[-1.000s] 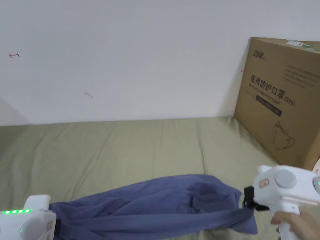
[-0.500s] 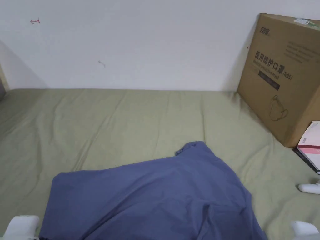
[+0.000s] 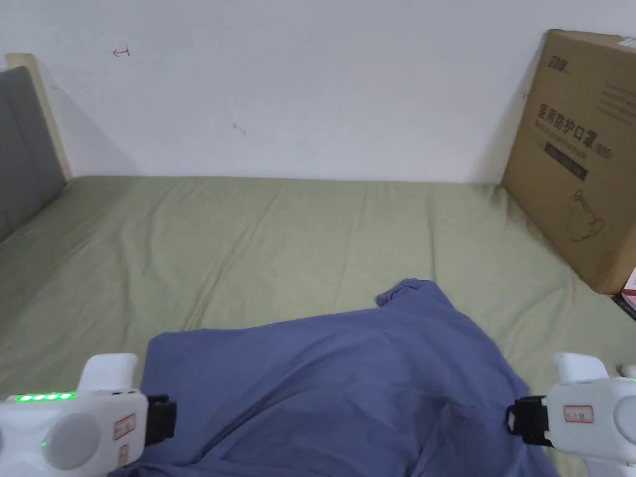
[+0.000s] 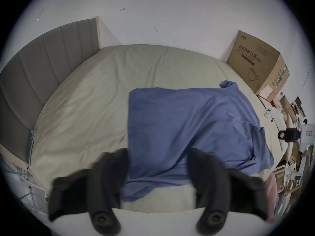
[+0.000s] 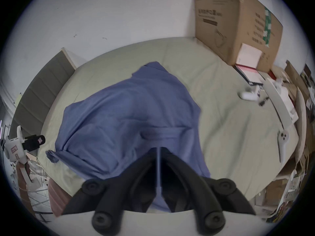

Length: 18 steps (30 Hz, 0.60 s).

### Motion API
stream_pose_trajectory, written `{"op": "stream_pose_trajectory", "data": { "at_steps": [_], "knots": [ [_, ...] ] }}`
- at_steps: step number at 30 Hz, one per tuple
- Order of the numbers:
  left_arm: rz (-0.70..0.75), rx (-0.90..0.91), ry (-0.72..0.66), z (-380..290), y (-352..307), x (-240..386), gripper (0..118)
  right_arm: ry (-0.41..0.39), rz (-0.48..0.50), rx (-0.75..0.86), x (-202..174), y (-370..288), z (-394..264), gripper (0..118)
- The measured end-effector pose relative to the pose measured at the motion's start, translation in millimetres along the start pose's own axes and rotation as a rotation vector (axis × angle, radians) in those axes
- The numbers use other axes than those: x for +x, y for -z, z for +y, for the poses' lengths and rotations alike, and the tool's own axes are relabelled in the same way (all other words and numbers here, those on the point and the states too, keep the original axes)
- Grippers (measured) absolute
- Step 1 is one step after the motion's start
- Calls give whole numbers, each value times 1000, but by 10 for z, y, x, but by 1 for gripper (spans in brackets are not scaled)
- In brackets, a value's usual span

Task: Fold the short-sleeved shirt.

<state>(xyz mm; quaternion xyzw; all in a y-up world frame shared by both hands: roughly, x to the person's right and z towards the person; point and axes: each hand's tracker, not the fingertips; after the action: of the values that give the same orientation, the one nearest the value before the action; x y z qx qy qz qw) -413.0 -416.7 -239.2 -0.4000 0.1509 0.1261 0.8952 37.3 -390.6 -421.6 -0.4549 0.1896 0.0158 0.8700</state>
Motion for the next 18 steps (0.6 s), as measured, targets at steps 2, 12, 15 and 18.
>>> {"op": "stream_pose_trajectory", "data": {
  "at_steps": [2, 12, 15, 18],
  "knots": [
    [20, -16, 1, -49, 114, 68, 0, 3, -5, -10, -110, 124, 4, 0],
    [8, -89, -69, 426, 742, -109, 53, -75, 20, -59, -559, 907, 161, 0],
    [47, -126, -58, 791, 1154, -248, 109, -85, 27, -71, -652, 1139, 270, 0],
    [71, -132, -102, 1129, 1510, -409, 101, -68, 61, -95, -681, 1280, 291, 0]
  ]
}}
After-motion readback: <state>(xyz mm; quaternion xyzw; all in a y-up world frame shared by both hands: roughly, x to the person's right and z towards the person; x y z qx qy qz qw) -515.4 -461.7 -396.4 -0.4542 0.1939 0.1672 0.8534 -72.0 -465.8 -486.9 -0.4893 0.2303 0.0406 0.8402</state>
